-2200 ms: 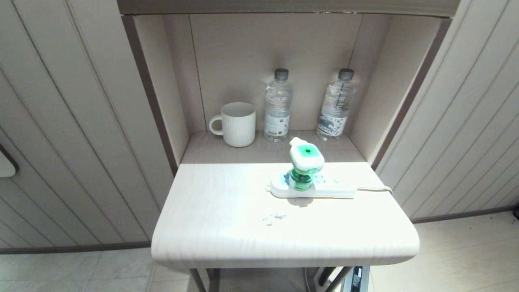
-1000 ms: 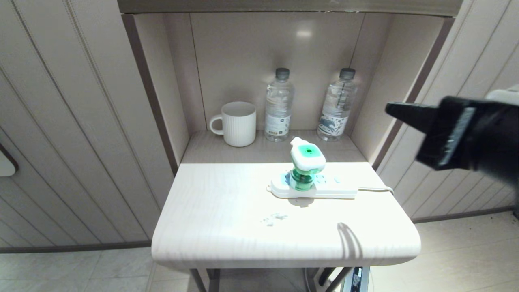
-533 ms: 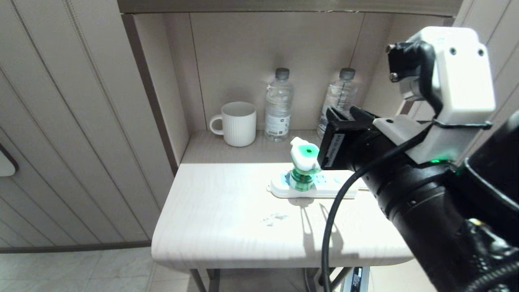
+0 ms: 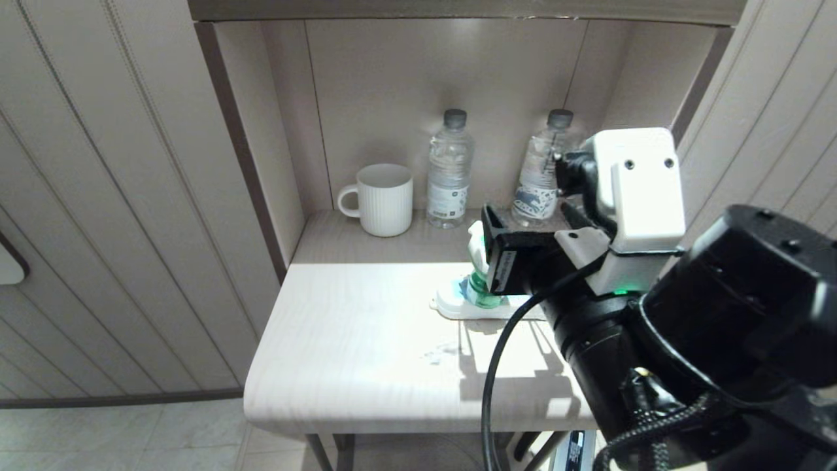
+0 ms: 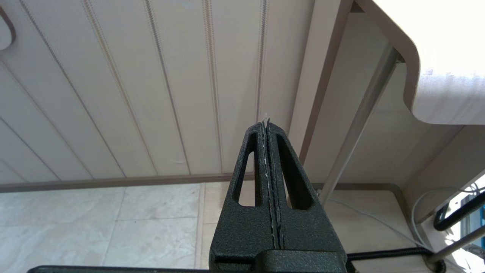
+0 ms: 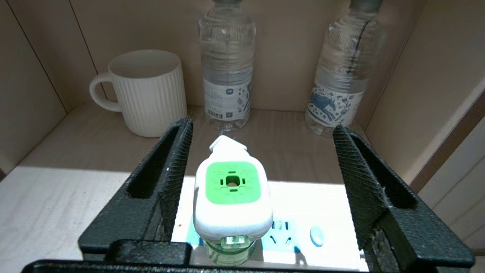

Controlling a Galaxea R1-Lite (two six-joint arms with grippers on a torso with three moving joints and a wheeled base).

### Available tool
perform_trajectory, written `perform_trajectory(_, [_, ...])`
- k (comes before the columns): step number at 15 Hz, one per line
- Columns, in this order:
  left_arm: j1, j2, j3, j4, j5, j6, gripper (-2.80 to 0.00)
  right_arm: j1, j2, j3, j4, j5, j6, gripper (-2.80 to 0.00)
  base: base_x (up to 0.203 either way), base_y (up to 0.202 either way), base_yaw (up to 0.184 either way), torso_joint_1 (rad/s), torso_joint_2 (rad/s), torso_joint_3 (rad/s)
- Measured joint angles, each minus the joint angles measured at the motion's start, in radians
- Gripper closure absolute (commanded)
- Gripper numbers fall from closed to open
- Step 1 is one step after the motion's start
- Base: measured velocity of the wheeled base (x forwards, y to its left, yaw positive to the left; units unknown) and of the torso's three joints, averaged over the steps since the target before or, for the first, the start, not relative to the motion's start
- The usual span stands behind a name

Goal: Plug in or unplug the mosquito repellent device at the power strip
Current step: Pick up the mosquito repellent liquid

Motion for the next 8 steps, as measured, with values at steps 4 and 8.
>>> perform_trajectory(4, [0.000,0.000,0.000,0.000,0.000,-0.001,0.00,-0.009,0.046,0.043,-0.060,0.009,-0.002,-2.80,0.000,0.000,0.000,0.000,0.00,0.000])
perform_trajectory(8, [0.000,0.000,0.000,0.000,0.000,0.000,0.00,-0.042,0.083,0.046,-0.084,0.038,-0.001,-2.80,0.000,0.000,0.000,0.000,0.00,0.000])
